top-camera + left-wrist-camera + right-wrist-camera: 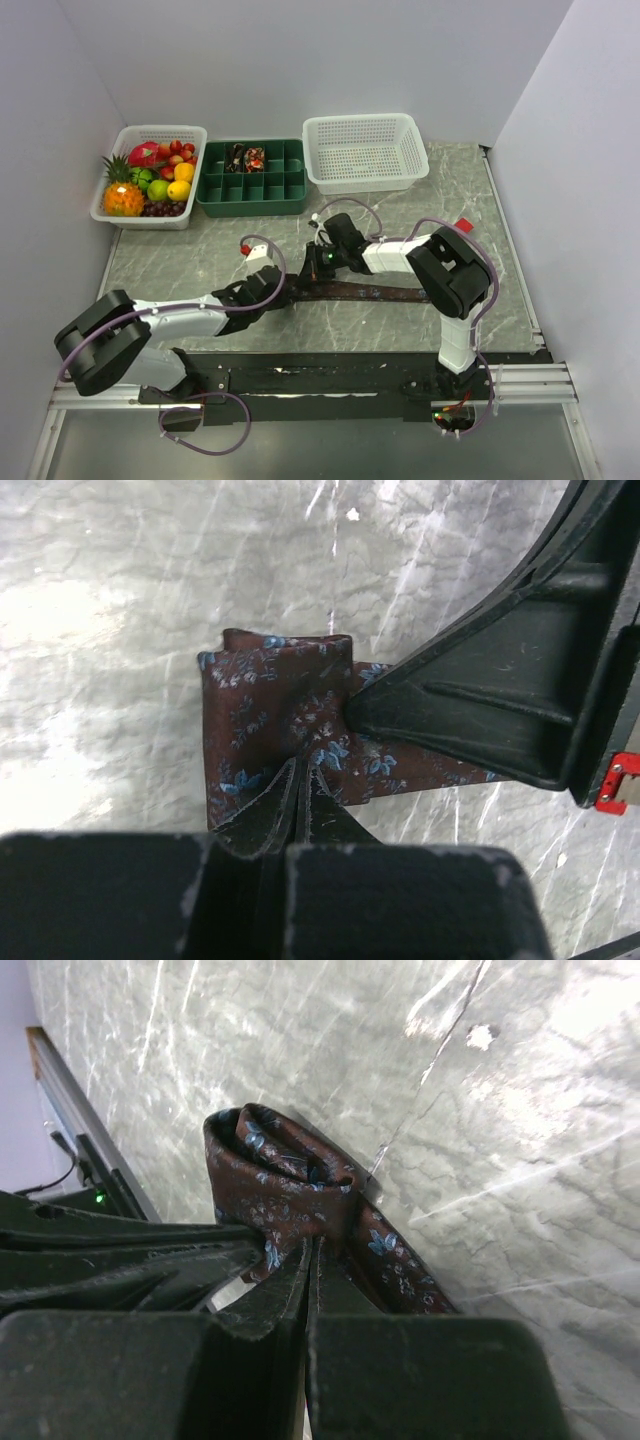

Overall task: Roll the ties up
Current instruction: Roll the tie at the center of the board.

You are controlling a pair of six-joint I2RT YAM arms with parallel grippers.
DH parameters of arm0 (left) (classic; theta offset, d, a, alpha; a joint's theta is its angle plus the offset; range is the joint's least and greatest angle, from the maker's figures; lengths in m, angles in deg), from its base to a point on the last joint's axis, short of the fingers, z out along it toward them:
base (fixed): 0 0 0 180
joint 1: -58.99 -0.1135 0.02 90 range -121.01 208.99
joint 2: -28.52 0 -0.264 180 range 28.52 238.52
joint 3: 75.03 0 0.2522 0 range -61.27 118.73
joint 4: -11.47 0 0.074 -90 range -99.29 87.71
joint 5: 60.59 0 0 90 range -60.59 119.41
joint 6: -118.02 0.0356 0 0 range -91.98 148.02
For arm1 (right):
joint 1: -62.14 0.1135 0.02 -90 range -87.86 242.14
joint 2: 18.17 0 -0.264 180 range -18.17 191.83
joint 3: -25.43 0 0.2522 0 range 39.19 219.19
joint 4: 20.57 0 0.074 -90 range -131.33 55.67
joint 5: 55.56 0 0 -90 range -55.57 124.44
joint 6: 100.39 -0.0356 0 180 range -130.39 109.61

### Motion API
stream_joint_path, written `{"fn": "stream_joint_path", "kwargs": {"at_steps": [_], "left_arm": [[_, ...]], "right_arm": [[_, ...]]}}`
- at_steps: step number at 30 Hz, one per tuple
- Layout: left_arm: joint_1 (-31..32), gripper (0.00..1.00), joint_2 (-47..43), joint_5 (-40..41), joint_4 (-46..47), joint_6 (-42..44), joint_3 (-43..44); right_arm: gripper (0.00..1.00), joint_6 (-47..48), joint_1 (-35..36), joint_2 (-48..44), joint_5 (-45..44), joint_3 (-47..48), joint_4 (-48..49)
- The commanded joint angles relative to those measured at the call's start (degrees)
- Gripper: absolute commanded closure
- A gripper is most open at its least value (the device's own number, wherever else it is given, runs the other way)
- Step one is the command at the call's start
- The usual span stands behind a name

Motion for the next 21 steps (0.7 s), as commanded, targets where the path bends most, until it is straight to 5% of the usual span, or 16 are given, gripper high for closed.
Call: {"fn": "stream_joint_path", "kwargs": {"at_steps": [1,8,14,21], "left_arm": [[0.0,0.99,3.05,-1.61,-1.3,-1.31,1.18],[-0.35,0.87,-4.84,1.46,-7.02,-0.44,3.9],[-5.09,0.49,-11.09,-0.81,-11.59,-0.17,3.48],[-12.21,0.41,-13.39,-10.11,-10.9,-1.92,-1.53]], "right_arm": [[1.0,2.44,1.27,0.88,-6.18,3.23,-4.95],[1.0,6.39,4.26,2.02,-15.41,7.01,-15.06],[1.0,7.36,6.1,2.72,-18.94,9.21,-18.16],[1.0,7.89,6.54,2.55,-20.79,9.73,-19.65]]}}
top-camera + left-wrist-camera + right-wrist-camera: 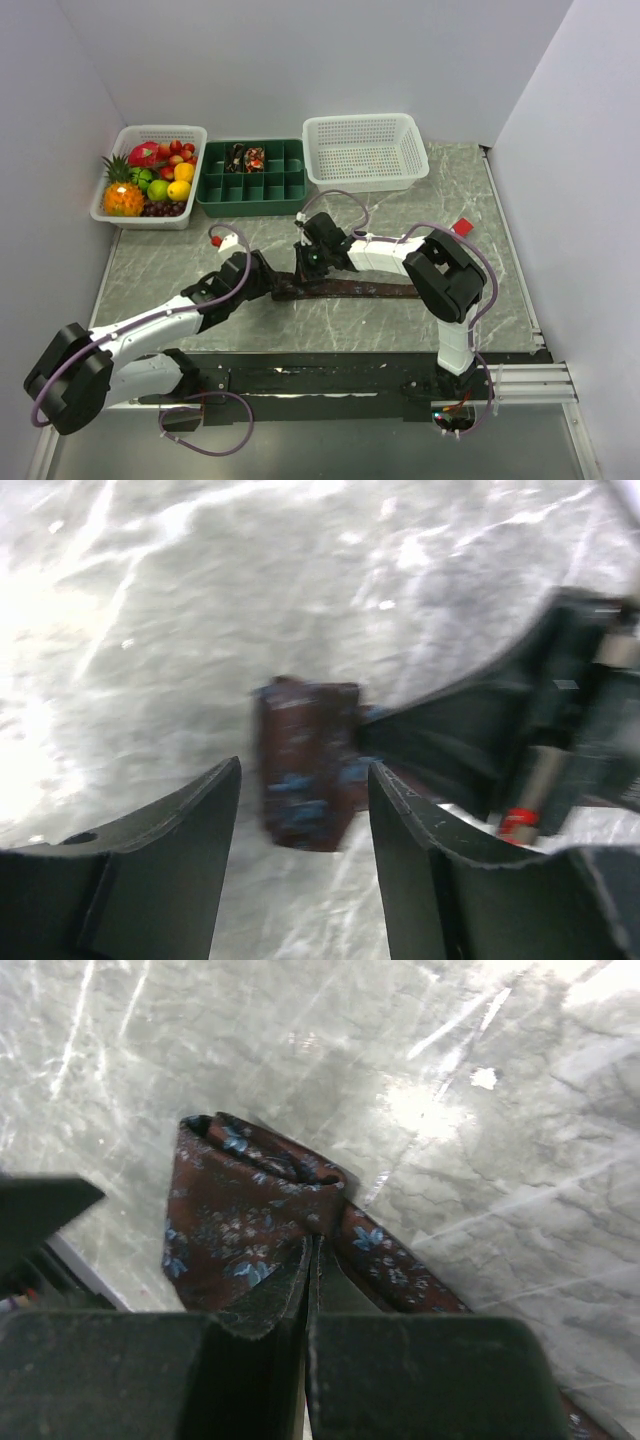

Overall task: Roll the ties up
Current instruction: Roll the tie at the center of the board.

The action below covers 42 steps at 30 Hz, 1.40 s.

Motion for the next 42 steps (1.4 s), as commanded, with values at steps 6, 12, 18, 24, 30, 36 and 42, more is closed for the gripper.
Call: {"fn": "stream_joint_path", "kwargs": {"at_steps": [6,12,18,24,30,36,42], "left_arm": [[-5.87,0.44,0.32,-12.52,8.37,-2.39,-8.03],[-7.46,0.45,0.5,-17.36,21.48,-3.71,-13.48],[-7.63,0.44,-2.31,-16.04,22.63,-3.53,-14.54],[-7.63,0.44,-2.67,-16.3,24.74,-2.92,-14.81],[-7.81,0.44,5.41,-15.95,22.36,-3.09,-11.82],[-7.72,0.45,8.15,-18.15,30.09,-3.8,-14.1],[-7.81,0.46,8.5,-20.26,35.53,-3.88,-16.03]], "right_arm": [[1.0,2.14,0.69,2.0,-5.69,0.67,-5.54],[1.0,2.41,1.21,1.74,-5.78,0.93,-6.06],[1.0,2.41,1.3,1.47,-5.96,1.37,-6.59],[1.0,2.41,1.3,0.94,-5.69,2.86,-7.56],[1.0,2.06,1.39,1.3,-5.52,3.74,-8.44],[1.0,1.97,1.48,2.0,-5.08,4.0,-8.35],[1.0,1.97,2.0,3.23,-4.64,5.41,-9.05]]}}
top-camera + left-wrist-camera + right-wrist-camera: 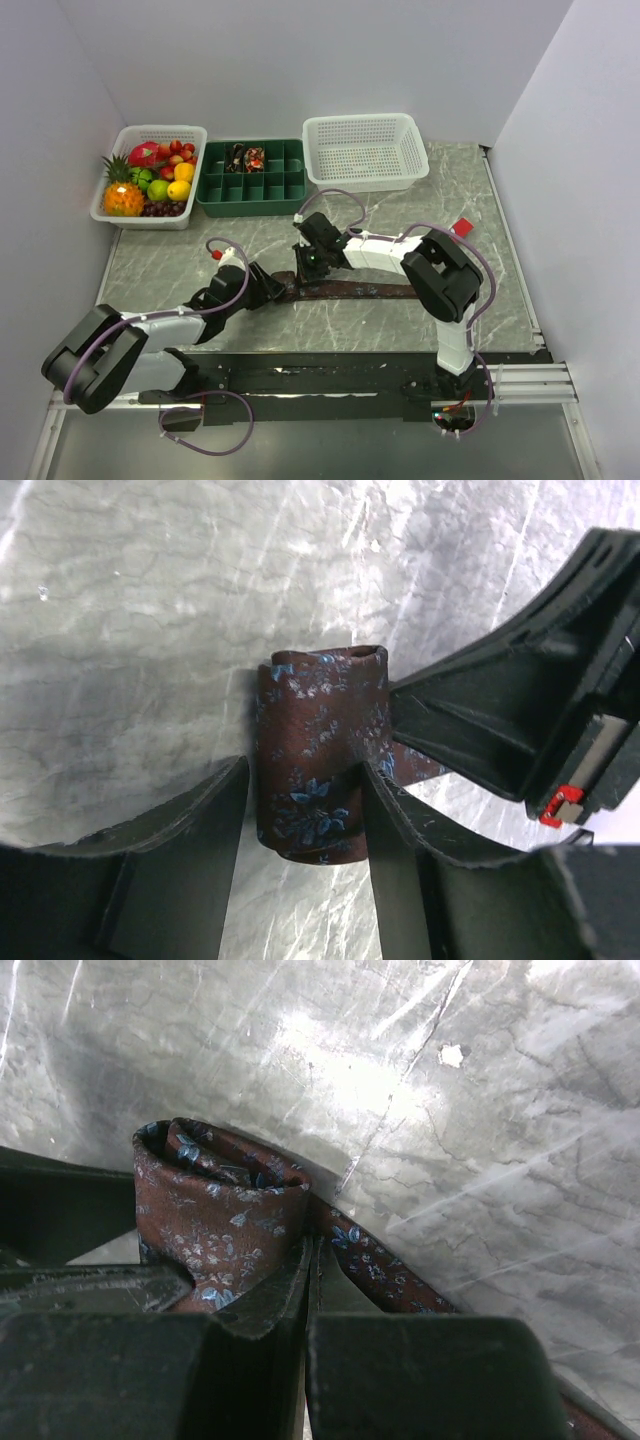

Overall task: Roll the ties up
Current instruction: Roll the tie at the center of the board.

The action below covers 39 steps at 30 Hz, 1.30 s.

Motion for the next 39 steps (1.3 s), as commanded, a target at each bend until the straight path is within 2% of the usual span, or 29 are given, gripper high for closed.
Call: {"fn": "stream_joint_path", "kwargs": {"at_steps": [1,9,15,18,19,22,30,39], "left_arm": [[-0.2,0.47,0.96,-2.05,6.37,-0.91,-1.28],[-0.12,0.53,2.28,-1.97,7.69,0.05,-0.32],[-0.12,0.63,1.05,-0.65,5.05,1.63,1.09],[-0.12,0.73,0.17,-0.65,3.82,2.51,1.79],[-0.12,0.83,-0.01,-0.73,3.3,3.04,2.14],[-0.12,0.99,-0.62,-0.65,-0.56,4.79,4.25],[-0.12,0.99,-0.36,3.92,-17.08,9.63,12.33],[0.23,0.99,0.52,5.5,-24.3,13.06,16.99]], "right_arm": [[1.0,0.7,1.02,2.57,-0.92,2.92,-2.45],[1.0,0.61,2.16,3.45,-1.45,3.89,-3.24],[1.0,1.14,2.51,3.63,-1.71,4.42,-3.68],[1.0,1.23,2.78,3.72,-1.63,4.77,-3.77],[1.0,1.23,2.87,3.72,-1.63,4.77,-3.77],[1.0,1.4,2.96,3.54,-1.89,5.12,-4.12],[1.0,3.16,2.69,0.65,-5.76,7.75,-7.9],[1.0,3.16,2.69,-3.05,-5.41,7.14,-7.9]]}}
